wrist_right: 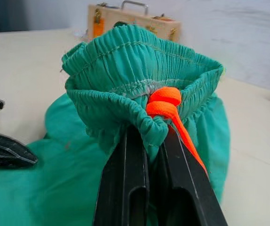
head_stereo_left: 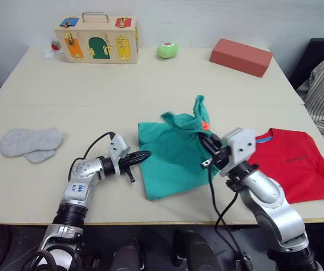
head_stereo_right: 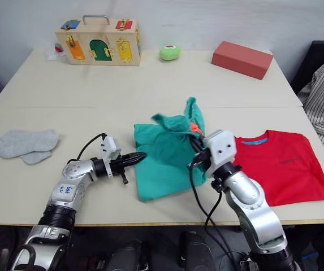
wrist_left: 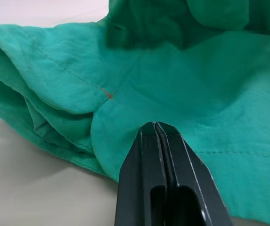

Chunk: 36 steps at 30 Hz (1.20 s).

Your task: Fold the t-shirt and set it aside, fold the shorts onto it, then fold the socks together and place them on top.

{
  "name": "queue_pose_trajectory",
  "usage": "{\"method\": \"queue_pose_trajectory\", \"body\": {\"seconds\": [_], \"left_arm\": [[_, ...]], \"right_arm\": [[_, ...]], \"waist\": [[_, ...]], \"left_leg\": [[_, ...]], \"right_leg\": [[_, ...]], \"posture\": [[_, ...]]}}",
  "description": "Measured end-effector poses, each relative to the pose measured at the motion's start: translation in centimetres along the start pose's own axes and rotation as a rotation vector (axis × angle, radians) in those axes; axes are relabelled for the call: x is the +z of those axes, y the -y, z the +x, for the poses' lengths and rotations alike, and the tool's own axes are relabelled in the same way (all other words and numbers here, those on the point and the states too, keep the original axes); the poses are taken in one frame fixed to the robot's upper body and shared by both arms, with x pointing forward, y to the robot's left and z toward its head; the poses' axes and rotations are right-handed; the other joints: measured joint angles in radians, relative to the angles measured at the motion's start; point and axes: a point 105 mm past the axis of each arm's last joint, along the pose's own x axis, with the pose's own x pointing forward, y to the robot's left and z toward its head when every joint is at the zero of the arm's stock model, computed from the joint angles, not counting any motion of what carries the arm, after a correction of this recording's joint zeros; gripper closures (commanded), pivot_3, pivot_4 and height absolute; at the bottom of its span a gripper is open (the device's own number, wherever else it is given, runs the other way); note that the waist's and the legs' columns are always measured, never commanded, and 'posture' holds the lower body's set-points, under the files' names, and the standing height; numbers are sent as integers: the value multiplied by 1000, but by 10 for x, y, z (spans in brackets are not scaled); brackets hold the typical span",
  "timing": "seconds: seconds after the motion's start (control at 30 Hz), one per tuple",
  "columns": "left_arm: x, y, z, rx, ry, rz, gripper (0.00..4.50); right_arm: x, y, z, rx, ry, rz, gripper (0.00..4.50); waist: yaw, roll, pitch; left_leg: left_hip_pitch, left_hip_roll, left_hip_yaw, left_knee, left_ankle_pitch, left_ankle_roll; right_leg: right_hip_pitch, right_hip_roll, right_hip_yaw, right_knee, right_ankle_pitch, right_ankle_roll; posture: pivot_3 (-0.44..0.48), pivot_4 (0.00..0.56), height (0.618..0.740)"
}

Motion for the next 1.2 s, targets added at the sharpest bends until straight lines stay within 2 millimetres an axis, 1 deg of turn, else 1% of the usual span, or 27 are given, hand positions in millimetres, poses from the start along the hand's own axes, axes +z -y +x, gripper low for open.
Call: {"method": "queue_pose_trajectory", "body": {"seconds": [0.13,0.3,0.4,0.5,0.6,0.63,0.73,0.8,0.93,1.0,1.07,1.1,1.17,1.2], "left_arm": [[-2,0,-6,21,-18,3,4500],[-4,-3,-14,45,-39,-3,4500],[-4,-3,-17,54,-38,-6,4500],[-5,-3,-18,60,-40,-11,4500],[-6,-4,-21,69,-44,-14,4500],[-6,-5,-24,76,-45,-14,4500],[-7,-8,-35,97,-53,-17,4500],[-8,-9,-43,103,-53,-29,4500],[-8,-10,-68,66,-57,-93,4500],[4,-12,-83,35,-38,-137,4500],[28,-10,-90,-20,-4,-143,4500],[40,-9,-90,-44,19,-140,4500],[63,-5,-76,-106,81,-138,4500],[75,0,-65,-153,114,-130,4500]], "right_arm": [[-13,-27,9,105,-48,34,4455],[-22,-37,19,156,-98,11,4455],[-38,-48,21,214,-166,13,4455],[-53,-55,20,242,-239,21,4455],[-56,-60,20,270,-268,47,3710],[-57,-63,20,298,-284,63,3373],[-55,-74,13,456,-316,225,2329],[-48,-76,5,562,-309,280,1680],[-23,-63,-15,751,-249,323,1680],[-10,-49,-25,793,-217,354,1680],[0,-34,-31,807,-190,378,2065],[4,-28,-31,805,-177,377,2314],[7,-17,-24,780,-154,361,2975],[6,-9,-18,754,-141,330,3296]], "waist": [[-1,0,0],[-2,0,0],[-1,0,0],[-2,0,0],[-3,0,0],[-4,0,0],[-4,0,0],[-2,1,0],[1,1,1],[2,1,1],[3,1,1],[5,1,1],[12,1,1],[14,1,1]], "left_leg": [[0,1,0,0,0,-1],[1,1,0,0,0,0],[1,1,0,0,0,-1],[1,1,0,0,0,-1],[1,1,0,0,0,-1],[1,2,0,0,0,0],[1,2,-1,0,-2,2],[1,2,-1,0,-3,5],[-1,2,-1,0,-5,6],[-2,2,-2,0,-5,6],[-2,1,-3,0,-5,5],[-2,1,-3,0,-5,5],[-2,-1,-2,0,-4,5],[-2,-1,-2,1,-4,4]], "right_leg": [[0,1,0,0,0,0],[0,0,0,0,0,-1],[0,1,-1,1,0,-1],[0,0,0,0,0,-1],[0,0,0,1,0,-1],[0,1,0,1,0,-1],[0,1,-1,1,0,-1],[0,0,-1,1,0,-1],[0,0,-2,-2,0,-1],[0,0,-3,-3,0,-1],[0,-1,-4,-3,0,-1],[1,-1,-4,-4,0,-1],[1,-2,-3,-4,1,0],[1,-2,-3,-4,1,0]], "posture": [[0,150,740],[0,150,740],[0,150,740],[0,150,740],[0,150,740],[0,150,740],[0,150,740],[0,150,740],[0,150,740],[0,150,740],[0,150,740],[0,150,740],[0,150,740],[0,150,740]]}}
